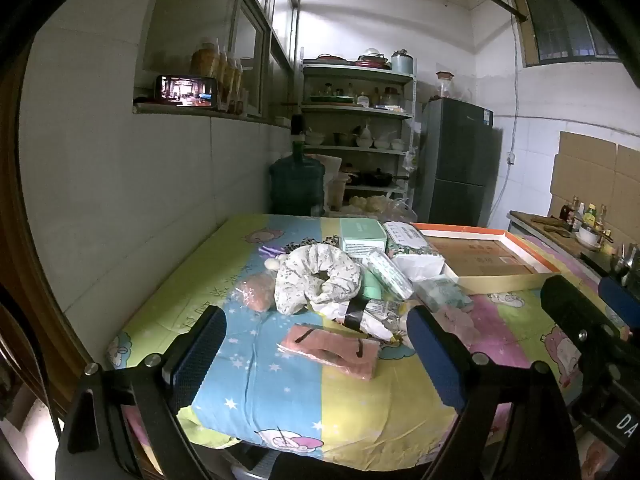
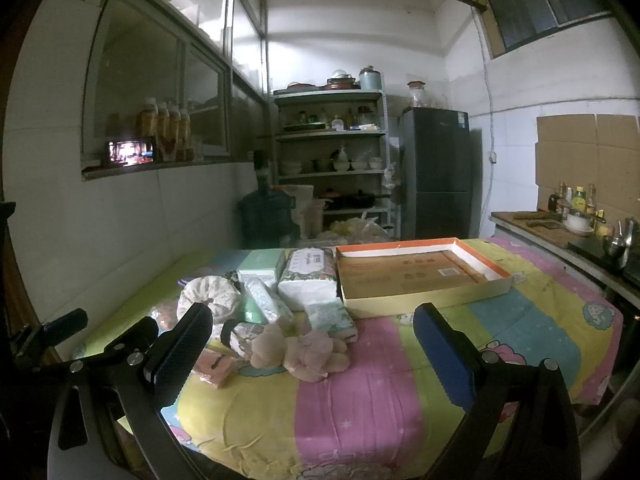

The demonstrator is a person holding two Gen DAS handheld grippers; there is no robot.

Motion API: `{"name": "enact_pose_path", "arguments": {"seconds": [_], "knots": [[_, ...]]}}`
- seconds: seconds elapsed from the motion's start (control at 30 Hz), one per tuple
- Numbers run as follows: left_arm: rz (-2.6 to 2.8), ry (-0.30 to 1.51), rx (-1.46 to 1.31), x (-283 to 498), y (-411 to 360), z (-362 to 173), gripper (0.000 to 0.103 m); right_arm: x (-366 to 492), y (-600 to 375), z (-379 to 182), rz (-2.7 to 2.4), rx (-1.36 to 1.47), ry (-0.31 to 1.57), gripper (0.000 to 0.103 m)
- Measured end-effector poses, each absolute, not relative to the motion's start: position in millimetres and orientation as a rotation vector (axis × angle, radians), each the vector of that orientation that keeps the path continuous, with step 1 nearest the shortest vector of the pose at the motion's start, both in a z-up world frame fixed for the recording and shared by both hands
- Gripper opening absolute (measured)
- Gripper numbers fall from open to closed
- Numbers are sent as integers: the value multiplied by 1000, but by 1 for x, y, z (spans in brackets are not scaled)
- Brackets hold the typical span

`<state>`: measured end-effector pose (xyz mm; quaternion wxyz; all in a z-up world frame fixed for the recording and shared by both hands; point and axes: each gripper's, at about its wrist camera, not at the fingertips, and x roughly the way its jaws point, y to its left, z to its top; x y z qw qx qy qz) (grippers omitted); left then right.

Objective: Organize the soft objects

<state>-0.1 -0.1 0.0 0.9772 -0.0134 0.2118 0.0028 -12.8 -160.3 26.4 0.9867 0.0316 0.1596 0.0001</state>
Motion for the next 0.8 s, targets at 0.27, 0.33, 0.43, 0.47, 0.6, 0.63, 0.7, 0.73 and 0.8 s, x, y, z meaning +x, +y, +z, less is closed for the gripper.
{"name": "enact_pose_path", "arguments": {"seconds": [0.27, 0.33, 0.43, 0.47, 0.6, 0.63, 0.7, 0.73, 0.8], "knots": [[2, 435, -42, 0, 0, 0, 92, -13, -162, 26, 1, 64, 320, 101], [3, 435, -42, 0, 0, 0, 92, -13, -161, 26, 1, 65, 321, 101], [2, 436, -43, 0, 0, 0, 92, -14, -162, 26, 1, 66, 319, 101], [2, 436, -43, 0, 0, 0, 92, -13, -161, 26, 1, 66, 319, 101], [2, 436, -44, 0, 0, 0, 92, -14, -162, 26, 2, 66, 320, 101], [2, 436, -44, 0, 0, 0, 92, -14, -162, 26, 2, 66, 320, 101], [2, 437, -45, 0, 0, 0, 92, -14, -162, 26, 2, 66, 319, 101], [2, 437, -45, 0, 0, 0, 92, -14, -162, 26, 2, 66, 319, 101], [2, 437, -45, 0, 0, 0, 92, -14, -161, 27, 2, 66, 318, 101]]}}
